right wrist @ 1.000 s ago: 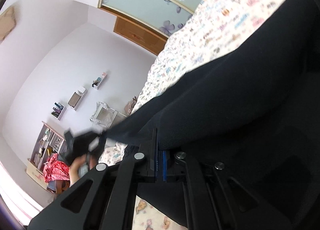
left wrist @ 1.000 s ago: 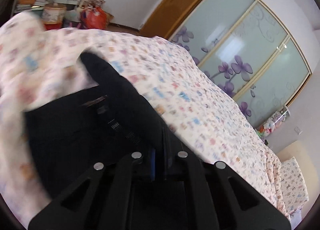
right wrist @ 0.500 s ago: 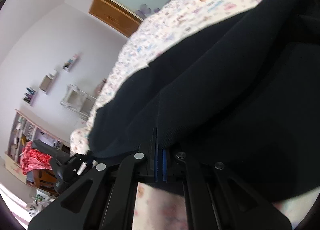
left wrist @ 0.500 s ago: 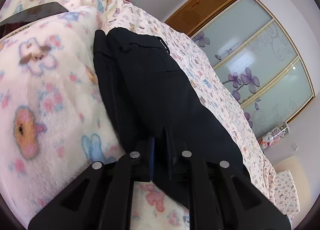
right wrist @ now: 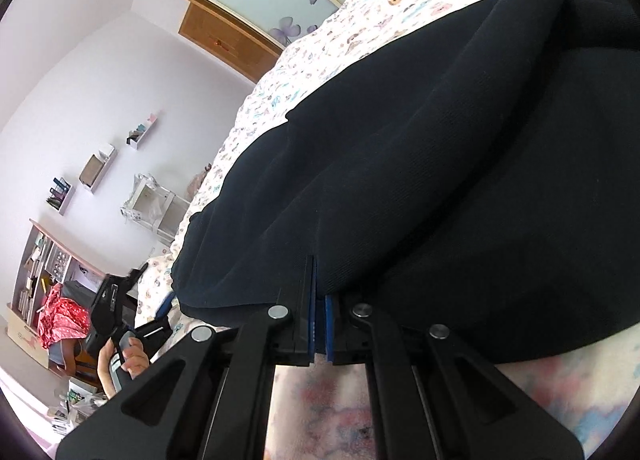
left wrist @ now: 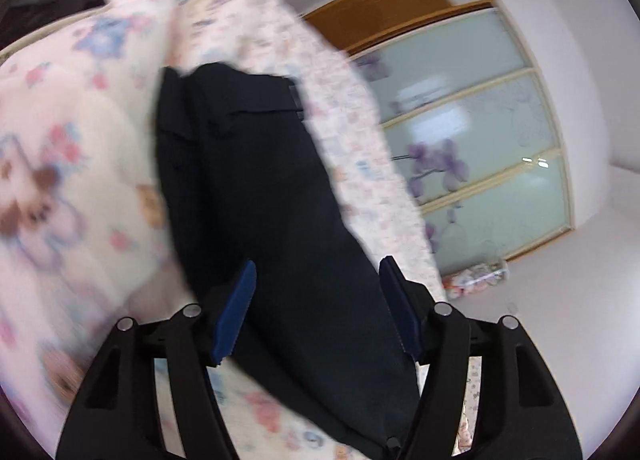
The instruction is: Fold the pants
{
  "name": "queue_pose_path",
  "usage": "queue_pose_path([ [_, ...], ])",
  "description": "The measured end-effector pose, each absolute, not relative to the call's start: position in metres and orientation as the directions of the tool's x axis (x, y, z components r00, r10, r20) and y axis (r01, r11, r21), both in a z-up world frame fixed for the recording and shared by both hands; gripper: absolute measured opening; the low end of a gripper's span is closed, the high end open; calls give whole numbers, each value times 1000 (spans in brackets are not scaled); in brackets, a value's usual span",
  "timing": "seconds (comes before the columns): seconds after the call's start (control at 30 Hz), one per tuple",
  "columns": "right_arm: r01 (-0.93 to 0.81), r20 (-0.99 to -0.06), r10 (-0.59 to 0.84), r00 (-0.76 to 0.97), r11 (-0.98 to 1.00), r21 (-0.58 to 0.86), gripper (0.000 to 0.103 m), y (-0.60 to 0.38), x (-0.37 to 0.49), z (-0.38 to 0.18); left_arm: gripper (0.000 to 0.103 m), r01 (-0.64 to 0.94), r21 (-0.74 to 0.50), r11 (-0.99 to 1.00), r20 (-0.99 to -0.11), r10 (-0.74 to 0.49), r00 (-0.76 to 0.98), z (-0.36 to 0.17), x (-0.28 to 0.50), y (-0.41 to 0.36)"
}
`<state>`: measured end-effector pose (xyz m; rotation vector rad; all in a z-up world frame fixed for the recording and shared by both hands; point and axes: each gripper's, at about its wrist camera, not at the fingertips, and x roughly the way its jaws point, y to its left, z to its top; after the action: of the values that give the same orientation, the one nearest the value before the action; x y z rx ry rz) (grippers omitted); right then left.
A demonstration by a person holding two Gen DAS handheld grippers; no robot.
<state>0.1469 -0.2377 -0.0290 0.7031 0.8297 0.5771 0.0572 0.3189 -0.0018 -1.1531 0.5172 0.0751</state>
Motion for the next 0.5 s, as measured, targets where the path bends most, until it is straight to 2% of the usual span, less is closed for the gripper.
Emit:
queue_pose_path([
  [0.13, -186, -453, 704, 547, 630, 754, 3, -238, 150, -29, 54, -346, -844, 409, -459, -217, 862, -8, 56, 319],
  [0.17, -185, -453, 706, 545, 628, 756, 3, -239, 149, -31, 50, -361, -835, 416, -476, -215, 853, -8, 57, 318],
  [0.5, -193, -421, 735, 531, 589, 785, 3, -246, 149, -39, 49, -477, -788, 388, -574, -187, 797, -14, 94, 337],
])
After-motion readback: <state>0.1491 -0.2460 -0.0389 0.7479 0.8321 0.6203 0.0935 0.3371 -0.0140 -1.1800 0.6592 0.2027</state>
